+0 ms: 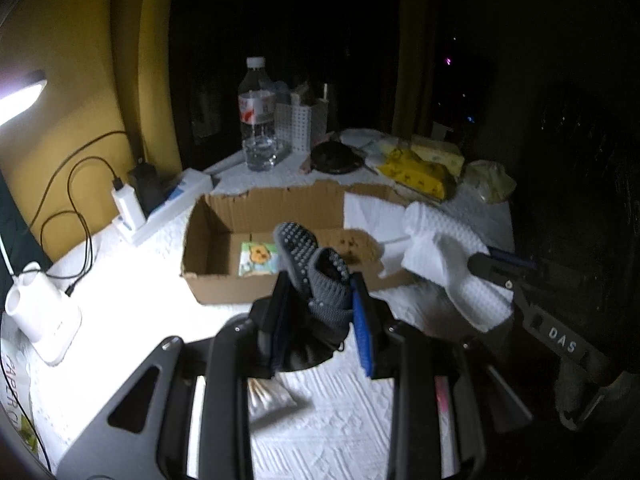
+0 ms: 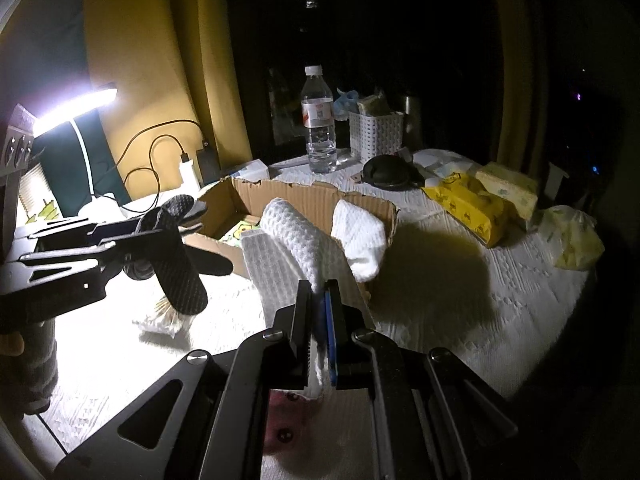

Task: Organize soft objects
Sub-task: 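Lift and carry the grey sock and white towel over the box with both tools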

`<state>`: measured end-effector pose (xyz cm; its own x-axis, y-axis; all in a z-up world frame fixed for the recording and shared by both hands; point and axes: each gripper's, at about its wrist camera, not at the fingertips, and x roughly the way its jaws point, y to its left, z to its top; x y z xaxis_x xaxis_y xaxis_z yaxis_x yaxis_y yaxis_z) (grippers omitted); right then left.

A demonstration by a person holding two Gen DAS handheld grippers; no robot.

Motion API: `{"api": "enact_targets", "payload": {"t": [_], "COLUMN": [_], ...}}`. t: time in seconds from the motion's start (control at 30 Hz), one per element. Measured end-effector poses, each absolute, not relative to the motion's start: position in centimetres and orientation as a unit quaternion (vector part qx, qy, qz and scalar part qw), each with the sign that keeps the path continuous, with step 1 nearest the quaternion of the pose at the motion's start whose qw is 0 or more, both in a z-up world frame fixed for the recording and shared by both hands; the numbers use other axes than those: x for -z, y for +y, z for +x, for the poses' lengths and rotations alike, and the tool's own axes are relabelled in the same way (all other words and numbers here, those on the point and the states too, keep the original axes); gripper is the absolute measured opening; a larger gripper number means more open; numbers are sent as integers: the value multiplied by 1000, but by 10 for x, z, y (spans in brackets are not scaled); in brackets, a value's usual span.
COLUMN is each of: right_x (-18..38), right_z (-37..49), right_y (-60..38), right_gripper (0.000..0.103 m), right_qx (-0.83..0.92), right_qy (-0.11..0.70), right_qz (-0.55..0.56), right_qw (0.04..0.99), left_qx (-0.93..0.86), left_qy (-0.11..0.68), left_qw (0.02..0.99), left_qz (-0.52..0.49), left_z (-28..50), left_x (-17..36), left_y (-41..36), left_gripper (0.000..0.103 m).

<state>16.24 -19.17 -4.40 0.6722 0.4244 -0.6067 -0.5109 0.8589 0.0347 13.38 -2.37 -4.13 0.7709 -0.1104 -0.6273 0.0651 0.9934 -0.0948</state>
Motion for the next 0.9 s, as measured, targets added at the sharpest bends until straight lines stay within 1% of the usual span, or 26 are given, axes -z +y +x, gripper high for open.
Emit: {"api": "enact_targets", "payload": {"t": [0.47, 0.9], "right_x": [33, 31], "right_z": [194, 228], "right_y": [-175, -150], "right_gripper": [7, 7], "right_qx": [-263, -279], "right_qy": [300, 293], "right_qz": [-77, -101], "right_qw": [914, 909], "left_qx": [44, 31], "left_qy": [314, 316], "left_qw": [948, 947], "left_qz": [-35, -55], "left_z": [173, 206], "left_x": [32, 42], "left_y": [-14, 0], "left_gripper": [29, 30]}}
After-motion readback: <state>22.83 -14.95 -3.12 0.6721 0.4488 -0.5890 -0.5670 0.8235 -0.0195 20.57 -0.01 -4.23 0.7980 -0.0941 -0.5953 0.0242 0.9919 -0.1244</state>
